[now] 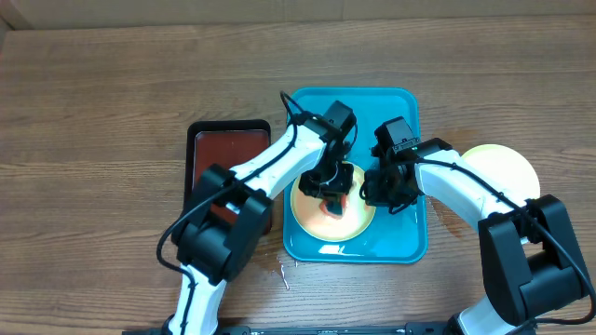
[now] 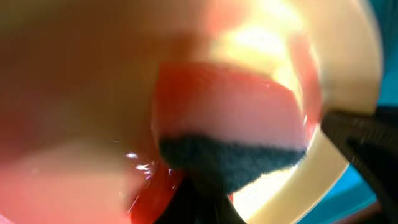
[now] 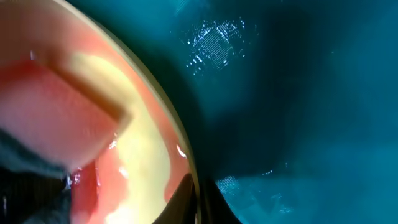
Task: Clean dirty plates on tray and stack at the side
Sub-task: 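Scrub the remaining yellow plate with the sponge while the right gripper holds it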
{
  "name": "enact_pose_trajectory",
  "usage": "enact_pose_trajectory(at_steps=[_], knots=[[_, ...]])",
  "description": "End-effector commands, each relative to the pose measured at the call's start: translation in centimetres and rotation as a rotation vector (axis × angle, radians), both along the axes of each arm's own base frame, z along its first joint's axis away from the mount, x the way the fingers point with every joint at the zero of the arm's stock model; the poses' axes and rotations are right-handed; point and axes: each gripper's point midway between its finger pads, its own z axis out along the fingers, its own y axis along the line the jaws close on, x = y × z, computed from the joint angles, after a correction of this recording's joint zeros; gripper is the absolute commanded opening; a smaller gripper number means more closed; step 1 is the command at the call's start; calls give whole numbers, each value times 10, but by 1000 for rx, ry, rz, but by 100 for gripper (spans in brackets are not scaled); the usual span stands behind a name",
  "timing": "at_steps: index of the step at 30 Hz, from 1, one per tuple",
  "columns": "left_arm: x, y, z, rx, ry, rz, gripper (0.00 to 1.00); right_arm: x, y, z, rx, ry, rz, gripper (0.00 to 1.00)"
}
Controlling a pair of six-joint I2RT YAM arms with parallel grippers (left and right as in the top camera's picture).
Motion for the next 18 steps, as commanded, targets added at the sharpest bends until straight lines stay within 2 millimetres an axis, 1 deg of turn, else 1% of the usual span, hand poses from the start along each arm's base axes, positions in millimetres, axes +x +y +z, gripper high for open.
enact_pose_trajectory(at_steps=[1, 4, 7, 9, 11, 14, 18], knots=[[-22, -6, -6, -42, 116, -30, 4, -5, -10, -9, -48, 13, -3, 4], [-28, 3, -6, -1, 135, -40, 4, -5, -10, -9, -47, 13, -3, 4], [-31, 21, -9, 95, 134, -42, 4, -5, -10, -9, -47, 12, -4, 4], [-30, 37, -12, 185, 115, -40, 4, -5, -9, -9, -47, 11, -3, 4], [-24, 55, -14, 292, 76, -22, 5, -4, -9, -9, -46, 10, -4, 4], [-9, 81, -16, 444, -6, 24, 4, -4, -9, -9, -46, 10, -4, 4], [9, 105, -10, 563, -102, 83, 5, -5, -9, -9, -46, 10, -3, 4]])
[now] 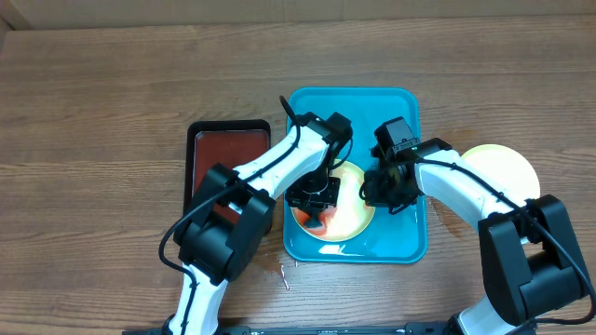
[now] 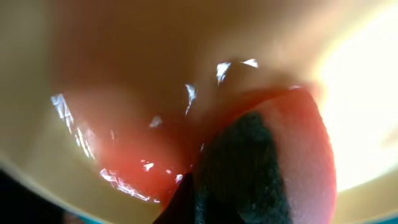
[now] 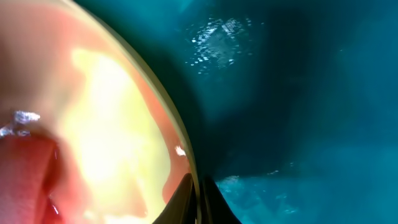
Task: Clean dirty plates on tray and stack at the side
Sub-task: 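Scrub the remaining yellow plate with the sponge while the right gripper holds it, then return the sponge to the black tray with the left gripper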
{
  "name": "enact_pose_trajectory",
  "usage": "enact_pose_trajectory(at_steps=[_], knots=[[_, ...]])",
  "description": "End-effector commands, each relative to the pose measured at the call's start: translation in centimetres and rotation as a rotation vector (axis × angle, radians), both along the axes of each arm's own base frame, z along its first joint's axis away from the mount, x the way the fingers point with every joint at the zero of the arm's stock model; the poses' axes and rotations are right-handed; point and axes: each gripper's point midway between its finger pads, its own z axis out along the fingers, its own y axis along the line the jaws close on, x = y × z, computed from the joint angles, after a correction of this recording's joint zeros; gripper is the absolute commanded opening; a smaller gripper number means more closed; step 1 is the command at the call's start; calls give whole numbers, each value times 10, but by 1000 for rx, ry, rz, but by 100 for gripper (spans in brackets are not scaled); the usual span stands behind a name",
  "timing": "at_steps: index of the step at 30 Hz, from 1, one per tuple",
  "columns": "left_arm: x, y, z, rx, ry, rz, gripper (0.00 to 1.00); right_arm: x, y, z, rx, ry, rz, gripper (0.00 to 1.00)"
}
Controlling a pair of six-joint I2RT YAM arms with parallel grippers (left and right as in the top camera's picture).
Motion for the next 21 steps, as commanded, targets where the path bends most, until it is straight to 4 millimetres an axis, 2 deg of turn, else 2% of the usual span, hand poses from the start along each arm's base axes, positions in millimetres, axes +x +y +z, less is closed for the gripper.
enact_pose_trajectory(at_steps=[1, 4, 8, 14, 17, 19, 21], knots=[[33, 53, -5, 275, -171, 47, 4, -4, -12, -9, -56, 9, -8, 4], [43, 62, 6, 288, -217, 85, 4, -4, -12, -9, -57, 10, -8, 4], [51, 66, 28, 238, -260, 147, 4, -4, -12, -9, -57, 9, -8, 4], [50, 48, 68, 57, -287, 161, 4, -4, -12, -9, -57, 10, -7, 4], [43, 37, 95, -71, -288, 139, 4, -4, -12, -9, -57, 10, -8, 4], [41, 43, 114, -99, -316, 150, 5, -5, -12, -9, -58, 11, -7, 4], [45, 58, 129, -81, -365, 173, 4, -5, -12, -9, -58, 12, -7, 4]])
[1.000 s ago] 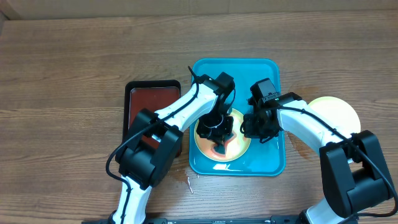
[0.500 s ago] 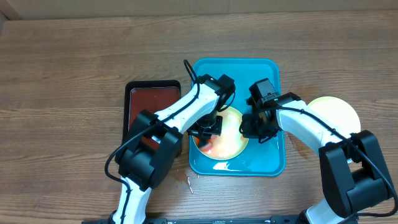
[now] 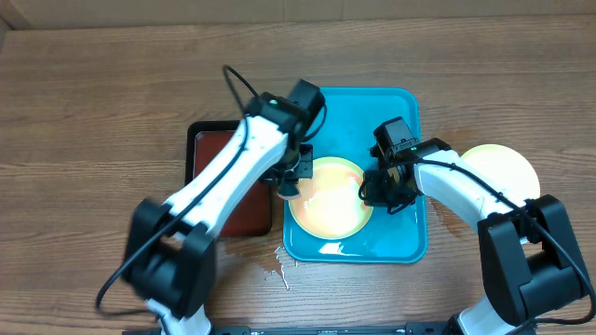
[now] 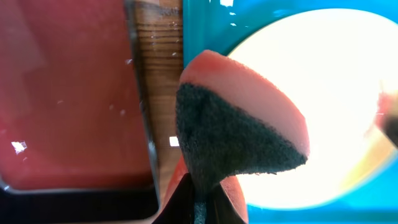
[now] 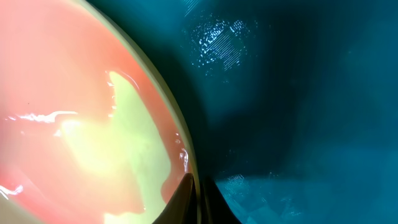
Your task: Clean dirty plates on tray and stack at the side
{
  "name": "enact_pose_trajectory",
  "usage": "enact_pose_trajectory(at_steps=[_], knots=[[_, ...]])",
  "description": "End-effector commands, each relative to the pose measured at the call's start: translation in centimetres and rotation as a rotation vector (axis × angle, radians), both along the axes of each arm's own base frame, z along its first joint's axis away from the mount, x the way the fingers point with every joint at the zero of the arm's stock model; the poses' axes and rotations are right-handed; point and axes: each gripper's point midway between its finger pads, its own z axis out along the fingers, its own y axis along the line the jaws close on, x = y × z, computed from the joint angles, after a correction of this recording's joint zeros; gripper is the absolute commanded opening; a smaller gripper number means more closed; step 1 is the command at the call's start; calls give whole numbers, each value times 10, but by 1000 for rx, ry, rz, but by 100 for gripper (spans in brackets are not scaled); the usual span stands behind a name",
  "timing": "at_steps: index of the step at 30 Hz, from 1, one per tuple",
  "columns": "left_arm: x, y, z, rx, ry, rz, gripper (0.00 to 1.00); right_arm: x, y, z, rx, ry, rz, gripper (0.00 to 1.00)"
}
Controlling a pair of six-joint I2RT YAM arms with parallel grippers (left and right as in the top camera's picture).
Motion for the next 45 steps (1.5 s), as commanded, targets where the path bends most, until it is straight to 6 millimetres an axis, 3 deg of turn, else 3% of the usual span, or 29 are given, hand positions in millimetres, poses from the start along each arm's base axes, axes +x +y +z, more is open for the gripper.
enact_pose_trajectory(at_steps=[1, 5, 7, 10, 17, 21, 24, 26, 29, 33, 36, 38, 39, 41, 45], knots=[[3, 21, 33, -10, -83, 19, 4, -5, -14, -9, -64, 13, -8, 4], [12, 69, 40, 90, -107, 116, 4, -5, -14, -9, -64, 12, -8, 4], [14, 93, 34, 142, -97, 166, 4, -4, -14, -9, -63, 11, -8, 4], [15, 118, 8, 164, -59, 234, 4, -4, -14, -9, -63, 10, -9, 4], [-6, 138, -70, 96, 51, 326, 4, -4, -14, -9, -63, 10, -9, 4], [-9, 142, -81, 87, 55, 344, 9, -4, -14, -9, -63, 10, -8, 4], [-7, 142, -74, 84, 49, 343, 25, -3, -14, -8, -66, 8, -8, 4], [-6, 141, -64, 78, 48, 334, 39, -2, -15, -1, -75, 7, -7, 4], [0, 133, -39, 33, 27, 298, 49, 8, -23, 22, -127, -31, -12, 4], [11, 126, 10, -23, -51, 296, 54, 27, -24, 75, -168, -133, -7, 4], [17, 126, 59, -53, -148, 297, 67, 38, -11, 114, -167, -204, 42, 4], [21, 126, 95, -71, -233, 297, 85, 44, 2, 138, -166, -255, 90, 4], [22, 127, 112, -80, -273, 297, 100, 47, 7, 148, -175, -283, 103, 4], [22, 127, 149, -107, -363, 296, 100, 52, 19, 165, -195, -348, 132, 4], [14, 128, 200, -145, -487, 292, 100, 57, 59, 181, -159, -466, 183, 4]])
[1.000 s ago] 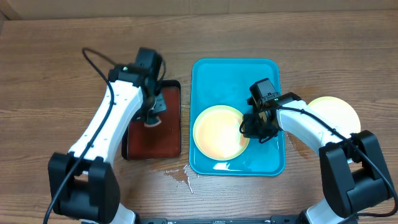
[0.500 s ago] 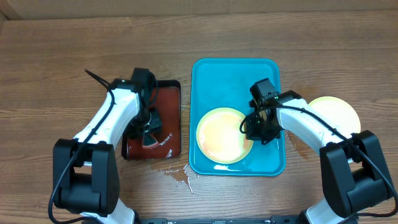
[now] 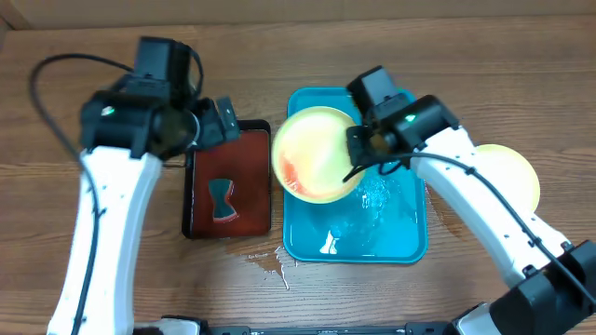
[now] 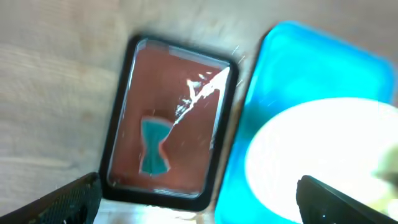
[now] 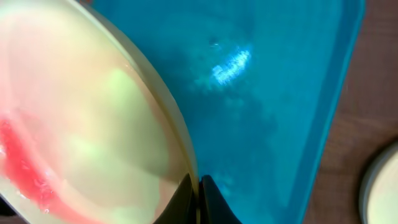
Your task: Clean dirty plates on tray and stack at the side
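Observation:
A yellow plate [image 3: 312,154] with a red smear [image 3: 291,173] on its left side hangs tilted above the blue tray [image 3: 396,244]. My right gripper [image 3: 358,156] is shut on the plate's rim, as the right wrist view shows with the fingertips [image 5: 186,193] pinching the plate [image 5: 93,118]. The sponge [image 3: 222,200] lies in the black tray of red liquid [image 3: 263,223]. My left gripper [image 3: 210,121] hovers open above that tray, holding nothing. In the left wrist view the sponge [image 4: 153,147] lies below and the plate [image 4: 323,155] shows bright.
A second pale plate [image 3: 507,172] lies on the wooden table to the right of the blue tray, seen also as the plate's edge [image 5: 380,186]. Water glistens on the blue tray floor [image 5: 280,93]. Droplets [image 3: 275,270] lie on the table in front of the trays.
The sponge has left my left gripper and lies in the black tray; that gripper is now open and higher, further left. My right gripper has lifted the plate off the blue tray, tilted.
My left gripper held the sponge on the plate's middle, then on its lower left, while my right gripper pinched the rim. Then the sponge was off the plate beside the black tray. Now it lies in that tray and the plate is raised.

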{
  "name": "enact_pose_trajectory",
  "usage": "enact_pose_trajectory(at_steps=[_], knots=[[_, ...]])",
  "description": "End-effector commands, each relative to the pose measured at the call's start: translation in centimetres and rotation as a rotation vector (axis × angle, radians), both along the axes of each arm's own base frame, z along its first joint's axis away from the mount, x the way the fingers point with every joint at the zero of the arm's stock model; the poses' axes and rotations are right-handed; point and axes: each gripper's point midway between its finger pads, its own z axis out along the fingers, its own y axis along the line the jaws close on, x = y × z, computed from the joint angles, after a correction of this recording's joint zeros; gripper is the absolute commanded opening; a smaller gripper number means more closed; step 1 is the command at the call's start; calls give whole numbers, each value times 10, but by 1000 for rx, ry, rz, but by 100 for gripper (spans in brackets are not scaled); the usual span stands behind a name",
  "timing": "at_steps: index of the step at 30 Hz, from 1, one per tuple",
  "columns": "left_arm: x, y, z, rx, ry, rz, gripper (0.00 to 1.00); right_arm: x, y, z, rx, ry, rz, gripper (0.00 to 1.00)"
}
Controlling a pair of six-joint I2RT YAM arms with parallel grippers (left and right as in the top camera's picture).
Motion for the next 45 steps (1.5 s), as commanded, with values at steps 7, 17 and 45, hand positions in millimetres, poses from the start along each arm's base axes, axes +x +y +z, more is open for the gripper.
enact_pose_trajectory(at_steps=[7, 17, 45], knots=[[-26, 5, 69, -27, -189, -4, 100, 8, 96, 16, 81, -222, 79, 4], [-42, 21, 56, 55, -105, 35, 100, 3, 125, 4, -91, -400, 49, 4], [-41, 20, 53, 55, -95, 33, 100, -47, 148, 82, -273, -834, 14, 4]])
